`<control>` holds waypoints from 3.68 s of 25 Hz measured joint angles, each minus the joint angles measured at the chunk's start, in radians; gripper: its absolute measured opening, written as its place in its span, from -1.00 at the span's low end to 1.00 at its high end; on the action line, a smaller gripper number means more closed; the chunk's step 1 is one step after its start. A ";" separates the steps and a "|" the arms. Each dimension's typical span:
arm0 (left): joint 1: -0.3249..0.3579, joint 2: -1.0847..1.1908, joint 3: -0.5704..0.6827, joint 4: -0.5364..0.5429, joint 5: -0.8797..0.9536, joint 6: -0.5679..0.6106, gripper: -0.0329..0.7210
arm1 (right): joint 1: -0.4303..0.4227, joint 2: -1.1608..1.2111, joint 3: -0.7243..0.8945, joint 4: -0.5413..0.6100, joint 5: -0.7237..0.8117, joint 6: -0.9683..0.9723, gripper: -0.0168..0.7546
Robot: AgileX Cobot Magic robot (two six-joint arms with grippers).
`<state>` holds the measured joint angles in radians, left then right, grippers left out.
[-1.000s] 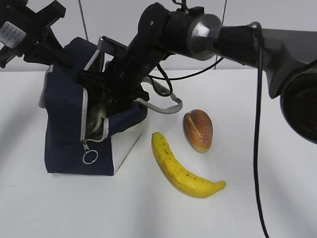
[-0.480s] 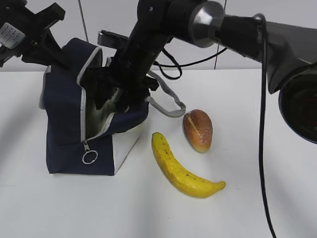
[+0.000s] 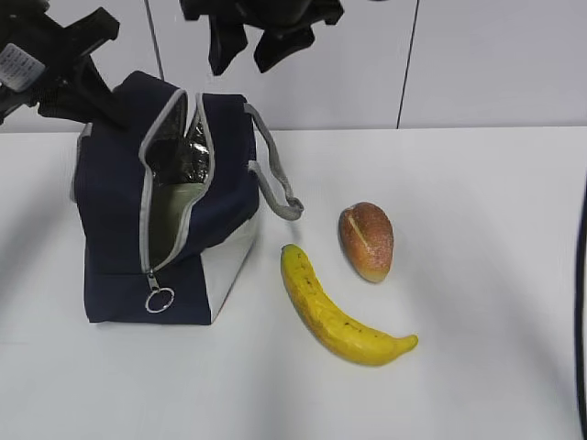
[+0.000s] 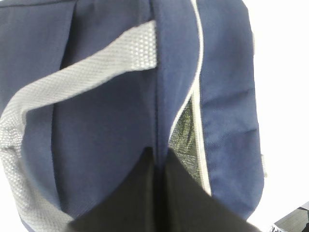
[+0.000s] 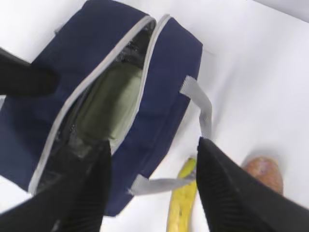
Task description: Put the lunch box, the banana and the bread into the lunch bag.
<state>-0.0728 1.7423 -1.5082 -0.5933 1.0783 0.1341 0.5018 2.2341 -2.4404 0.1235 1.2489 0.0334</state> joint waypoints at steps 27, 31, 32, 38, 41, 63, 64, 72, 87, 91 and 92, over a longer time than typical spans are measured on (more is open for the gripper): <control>0.000 0.000 0.000 0.001 0.006 0.000 -0.92 | -0.002 -0.486 1.054 -0.083 -0.143 -0.193 0.30; 0.000 0.000 0.000 0.001 0.006 0.000 -0.92 | -0.002 -0.486 1.163 -0.032 -0.299 -0.256 0.35; 0.000 0.000 0.000 0.001 0.006 0.000 -0.92 | -0.002 -0.486 1.185 -0.024 -0.330 -0.266 0.35; 0.000 0.000 0.000 0.001 0.006 0.000 -0.92 | 0.001 -0.446 1.226 0.012 -0.445 -0.322 0.36; 0.000 0.000 0.000 0.001 0.006 0.000 -0.92 | 0.026 -0.397 1.228 0.020 -0.477 -0.348 0.36; 0.000 0.000 0.000 0.018 0.006 0.000 -0.92 | 0.052 -0.225 1.228 -0.025 -0.618 -0.306 -0.15; 0.000 0.000 0.000 0.020 0.006 0.000 -0.92 | 0.052 -0.236 1.228 -0.040 -0.600 -0.299 -0.16; 0.000 0.000 0.000 0.022 0.006 0.001 -0.92 | 0.052 -0.421 1.228 -0.230 -0.371 -0.214 -0.16; 0.000 0.000 0.000 -0.010 0.006 0.001 -0.92 | 0.052 -0.638 1.007 -0.180 -0.301 -0.132 -0.16; 0.000 0.000 0.000 -0.031 0.005 0.002 -0.92 | 0.052 -0.606 0.908 0.015 -0.386 -0.130 -0.16; 0.000 0.000 0.000 -0.035 0.004 0.003 -0.92 | 0.052 -0.592 0.890 0.071 -0.408 -0.130 -0.16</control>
<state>-0.0728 1.7423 -1.5082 -0.6281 1.0827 0.1374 0.5538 1.6424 -1.5508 0.1949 0.8408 -0.0967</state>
